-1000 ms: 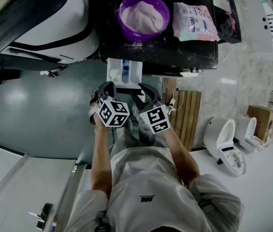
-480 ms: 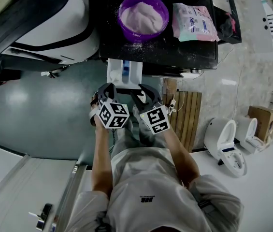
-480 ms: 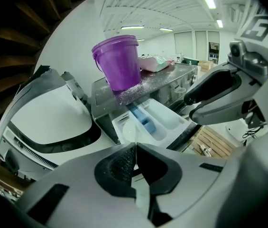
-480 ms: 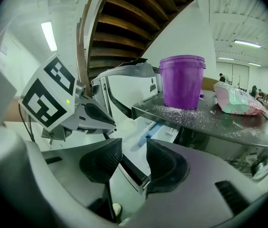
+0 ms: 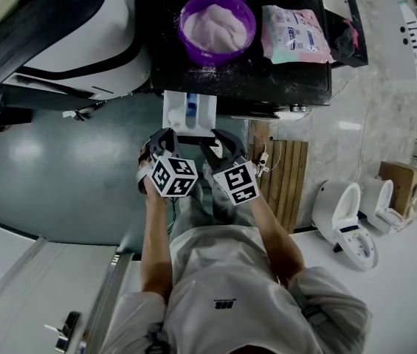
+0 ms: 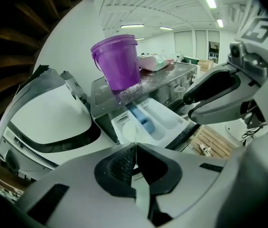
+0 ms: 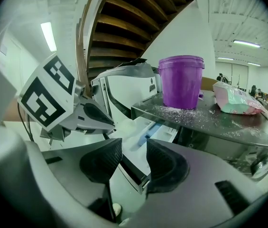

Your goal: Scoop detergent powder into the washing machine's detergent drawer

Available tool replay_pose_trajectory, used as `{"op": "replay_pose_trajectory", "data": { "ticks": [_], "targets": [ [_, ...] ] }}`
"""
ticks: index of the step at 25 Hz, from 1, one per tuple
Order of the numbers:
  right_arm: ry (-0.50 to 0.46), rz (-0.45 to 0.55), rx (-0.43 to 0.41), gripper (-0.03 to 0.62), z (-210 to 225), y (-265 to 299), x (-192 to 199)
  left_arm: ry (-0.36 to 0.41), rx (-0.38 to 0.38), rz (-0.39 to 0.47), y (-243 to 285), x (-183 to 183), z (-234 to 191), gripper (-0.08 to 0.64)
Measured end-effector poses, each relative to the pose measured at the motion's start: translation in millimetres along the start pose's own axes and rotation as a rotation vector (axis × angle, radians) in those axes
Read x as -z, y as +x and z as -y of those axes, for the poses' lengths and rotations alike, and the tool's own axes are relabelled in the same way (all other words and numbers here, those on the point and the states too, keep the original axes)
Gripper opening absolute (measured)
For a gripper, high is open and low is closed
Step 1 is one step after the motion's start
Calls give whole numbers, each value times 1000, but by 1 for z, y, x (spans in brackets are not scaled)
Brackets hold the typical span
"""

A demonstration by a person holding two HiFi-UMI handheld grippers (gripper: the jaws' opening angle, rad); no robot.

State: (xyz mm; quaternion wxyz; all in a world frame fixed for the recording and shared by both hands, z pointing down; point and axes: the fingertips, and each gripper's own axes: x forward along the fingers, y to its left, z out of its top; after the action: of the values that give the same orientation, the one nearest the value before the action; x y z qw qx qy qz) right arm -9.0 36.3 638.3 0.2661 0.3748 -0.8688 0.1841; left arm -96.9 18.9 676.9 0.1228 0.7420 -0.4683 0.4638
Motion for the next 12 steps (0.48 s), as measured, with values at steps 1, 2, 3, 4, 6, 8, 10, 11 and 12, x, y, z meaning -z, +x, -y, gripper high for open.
{"op": "replay_pose_trajectory", "data": {
  "ticks": [1,2,3,4,6,8,10,11,12],
  "targets": [
    [-1,0,0,163,0,0,0,1,0,-2,0,1,0,17],
    [-1,0,-1,163,-1,0,0,0,-2,-3,-1,2,0,17],
    [-2,0,-2,163,-1,0,0,-5,-4,-2,-2,2,0,17],
    [-1,1,-3,163,-1,-1,0,-13,-3,0,-2,1,-1,17],
    [-1,2,-3,163,-1,-1,0,-25,1,0,-1,2,0,17],
    [-2,3,-4,163,-2,-2,0,-26,-3,-4,-2,3,-1,17],
    [-2,3,-3,163,-1,-2,0,-43,-3,2,-3,4,-1,17],
    [-2,3,-3,163,-1,-2,0,-54,-2,5,-2,4,-1,17],
    [-2,4,-2,163,-1,-2,0,-61,-2,5,-2,4,-2,17]
  ]
}}
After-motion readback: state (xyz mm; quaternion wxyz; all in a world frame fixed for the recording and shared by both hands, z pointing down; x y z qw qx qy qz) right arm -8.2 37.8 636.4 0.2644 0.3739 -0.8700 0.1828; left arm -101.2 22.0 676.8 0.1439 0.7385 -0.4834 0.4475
